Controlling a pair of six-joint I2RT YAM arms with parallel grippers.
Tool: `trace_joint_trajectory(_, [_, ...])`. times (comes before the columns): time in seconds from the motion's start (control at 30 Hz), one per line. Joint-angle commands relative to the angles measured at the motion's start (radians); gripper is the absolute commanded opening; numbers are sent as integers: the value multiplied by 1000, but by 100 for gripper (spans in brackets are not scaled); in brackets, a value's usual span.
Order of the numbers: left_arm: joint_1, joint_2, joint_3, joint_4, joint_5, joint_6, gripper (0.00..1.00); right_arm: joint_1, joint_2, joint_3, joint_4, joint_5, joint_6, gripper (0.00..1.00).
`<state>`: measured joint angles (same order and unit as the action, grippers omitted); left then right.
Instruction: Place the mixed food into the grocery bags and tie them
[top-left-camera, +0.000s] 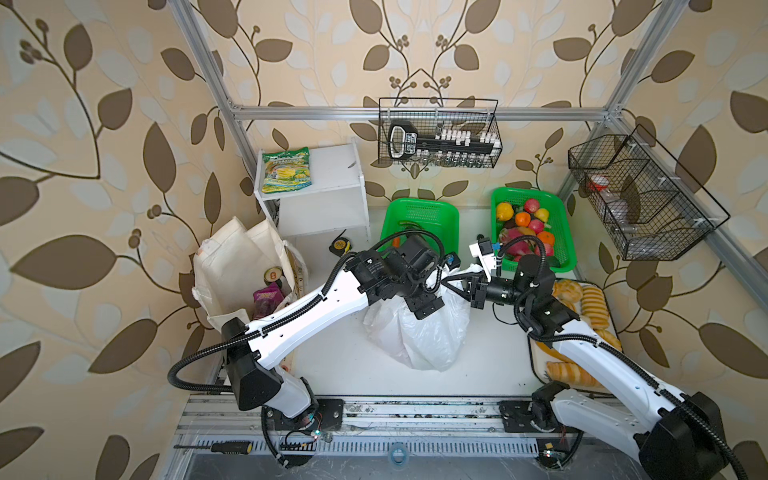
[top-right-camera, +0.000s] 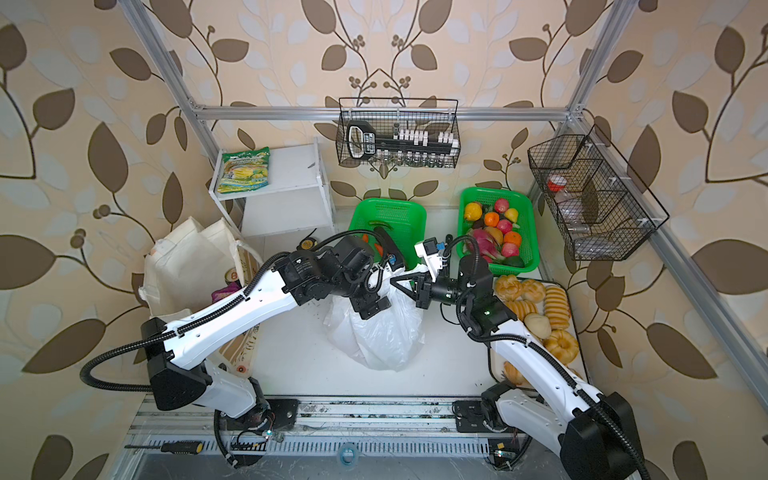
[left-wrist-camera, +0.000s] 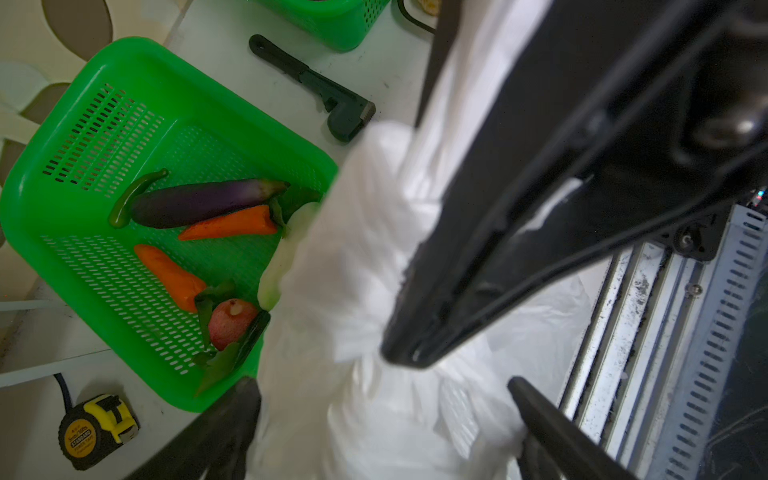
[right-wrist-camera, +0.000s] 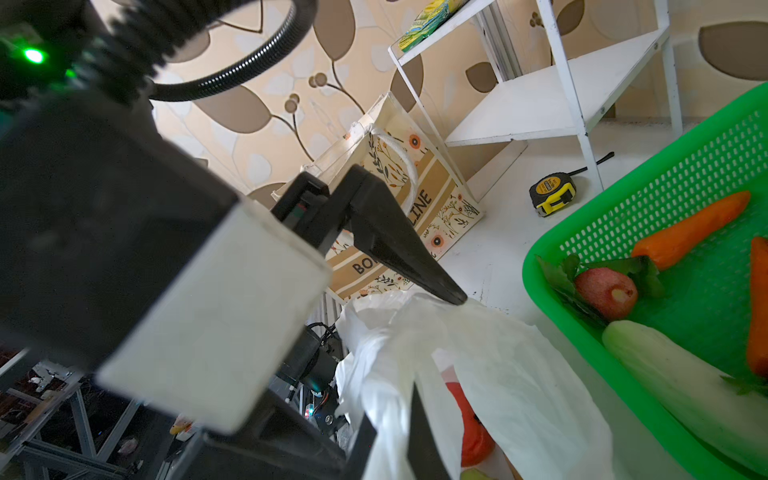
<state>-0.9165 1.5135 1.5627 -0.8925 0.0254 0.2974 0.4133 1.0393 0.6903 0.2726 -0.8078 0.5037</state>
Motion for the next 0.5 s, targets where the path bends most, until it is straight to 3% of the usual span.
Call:
trace_joint_trajectory(0.0, [1,2,52,-66,23,46,79,5,-21,35,4,-10,-17,6])
trace_joint_trajectory(0.1, [1,-1,54,-61,29,45,64,6,-21,33,4,-11,-17,6])
trace_joint_trajectory(0.17, [1,-8,56,-63,52,45,61,5,-21,33,-1,-11,-19,6])
trace_joint_trajectory(0.33, [2,-29,75,-95,138,52,82,5,-20,34,-7,-10,-27,6])
trace_joint_trajectory(0.47, [14,-42,77,-98,160,54,81,5,-17,34,-5,-11,-25,6])
